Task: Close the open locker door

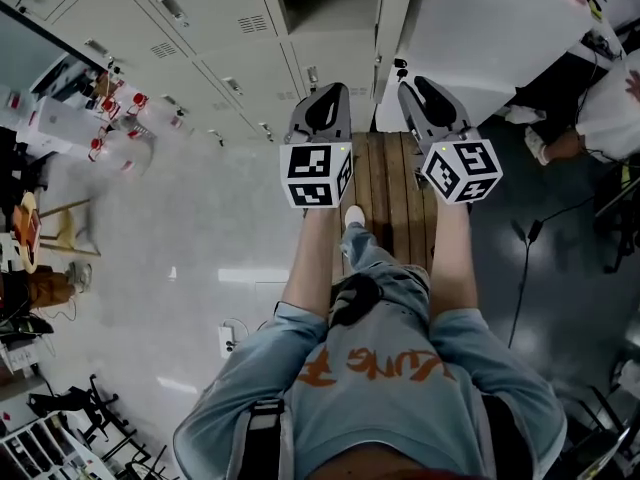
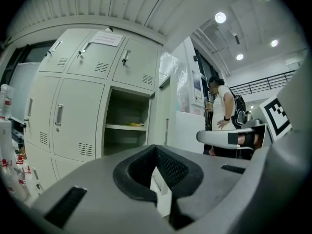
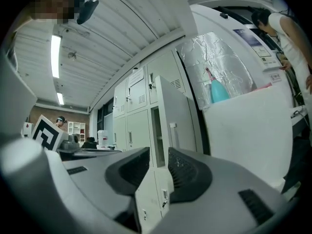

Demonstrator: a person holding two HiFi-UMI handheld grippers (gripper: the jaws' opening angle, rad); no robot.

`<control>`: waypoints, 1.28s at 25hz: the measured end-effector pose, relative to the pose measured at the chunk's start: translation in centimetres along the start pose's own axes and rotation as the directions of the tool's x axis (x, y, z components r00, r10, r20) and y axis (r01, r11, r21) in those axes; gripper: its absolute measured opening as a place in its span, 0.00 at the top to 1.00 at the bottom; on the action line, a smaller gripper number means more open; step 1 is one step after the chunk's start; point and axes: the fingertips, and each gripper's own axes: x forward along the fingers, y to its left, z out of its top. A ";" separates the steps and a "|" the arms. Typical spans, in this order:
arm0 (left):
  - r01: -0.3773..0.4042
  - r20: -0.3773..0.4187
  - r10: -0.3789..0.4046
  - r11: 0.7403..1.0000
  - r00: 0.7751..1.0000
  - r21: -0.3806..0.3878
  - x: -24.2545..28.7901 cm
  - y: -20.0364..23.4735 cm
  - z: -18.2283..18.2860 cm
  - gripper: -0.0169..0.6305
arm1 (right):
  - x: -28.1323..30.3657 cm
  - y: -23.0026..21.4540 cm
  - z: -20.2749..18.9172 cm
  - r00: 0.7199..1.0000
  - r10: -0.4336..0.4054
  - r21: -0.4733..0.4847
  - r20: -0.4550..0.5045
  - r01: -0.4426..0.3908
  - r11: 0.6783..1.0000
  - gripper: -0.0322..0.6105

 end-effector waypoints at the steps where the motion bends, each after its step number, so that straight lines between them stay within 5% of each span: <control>1: 0.002 -0.002 -0.002 1.000 1.000 0.002 0.3 0.1 -0.1 0.95 | 0.3 -0.2 0.0 1.000 0.002 0.004 0.002 -0.002 1.000 0.77; 15: 0.000 -0.026 0.001 1.000 1.000 0.021 3.9 3.5 0.3 0.95 | 5.9 -1.8 0.1 0.999 0.047 0.044 0.002 -0.047 0.998 0.69; 20: 0.008 -0.044 -0.007 0.999 0.999 0.032 5.3 3.9 0.3 0.95 | 7.9 -1.6 -0.2 0.994 0.081 -0.061 -0.078 -0.086 0.994 0.69; 32: -0.040 -0.078 0.042 0.999 0.996 0.032 7.2 7.9 -0.6 0.95 | 11.9 0.0 -0.2 0.980 0.194 -0.082 -0.051 -0.197 0.977 0.71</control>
